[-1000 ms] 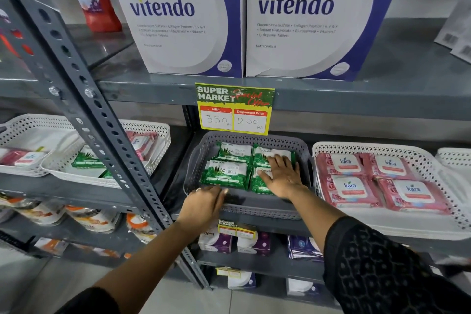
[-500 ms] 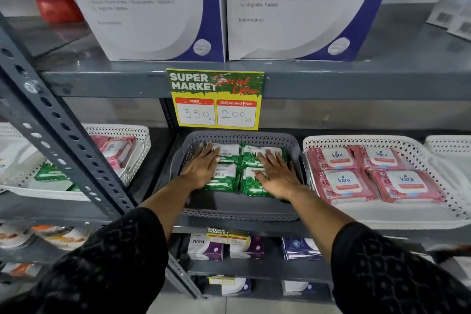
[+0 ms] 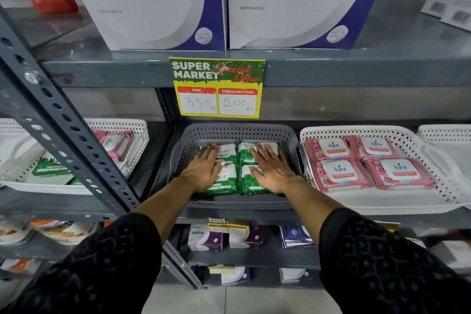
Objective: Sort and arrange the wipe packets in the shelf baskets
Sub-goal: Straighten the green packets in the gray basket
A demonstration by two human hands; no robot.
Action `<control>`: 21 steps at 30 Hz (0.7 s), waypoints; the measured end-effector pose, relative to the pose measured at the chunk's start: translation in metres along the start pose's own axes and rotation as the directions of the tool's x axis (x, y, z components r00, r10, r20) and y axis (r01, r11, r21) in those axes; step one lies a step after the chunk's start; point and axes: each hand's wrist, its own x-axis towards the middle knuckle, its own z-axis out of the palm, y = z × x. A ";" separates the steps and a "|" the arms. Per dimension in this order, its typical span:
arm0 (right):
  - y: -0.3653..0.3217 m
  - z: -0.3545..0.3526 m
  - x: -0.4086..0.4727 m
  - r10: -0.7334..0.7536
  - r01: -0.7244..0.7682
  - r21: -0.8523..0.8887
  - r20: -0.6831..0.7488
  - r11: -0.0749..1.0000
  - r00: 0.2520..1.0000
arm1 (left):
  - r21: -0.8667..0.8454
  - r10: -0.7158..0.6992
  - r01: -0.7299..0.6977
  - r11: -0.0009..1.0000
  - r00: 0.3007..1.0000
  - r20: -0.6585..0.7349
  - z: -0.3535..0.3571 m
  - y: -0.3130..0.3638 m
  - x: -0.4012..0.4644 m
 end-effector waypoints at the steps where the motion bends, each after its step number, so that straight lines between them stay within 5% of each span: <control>1: 0.000 0.000 0.000 -0.007 0.007 0.002 0.000 1.000 1.000 | 0.018 0.009 -0.009 1.000 1.000 0.013 0.001 -0.001 0.000; 21: -0.005 0.000 0.000 -0.026 0.027 -0.039 0.008 0.999 1.000 | 0.080 0.047 -0.049 0.996 0.998 0.036 -0.003 -0.005 0.003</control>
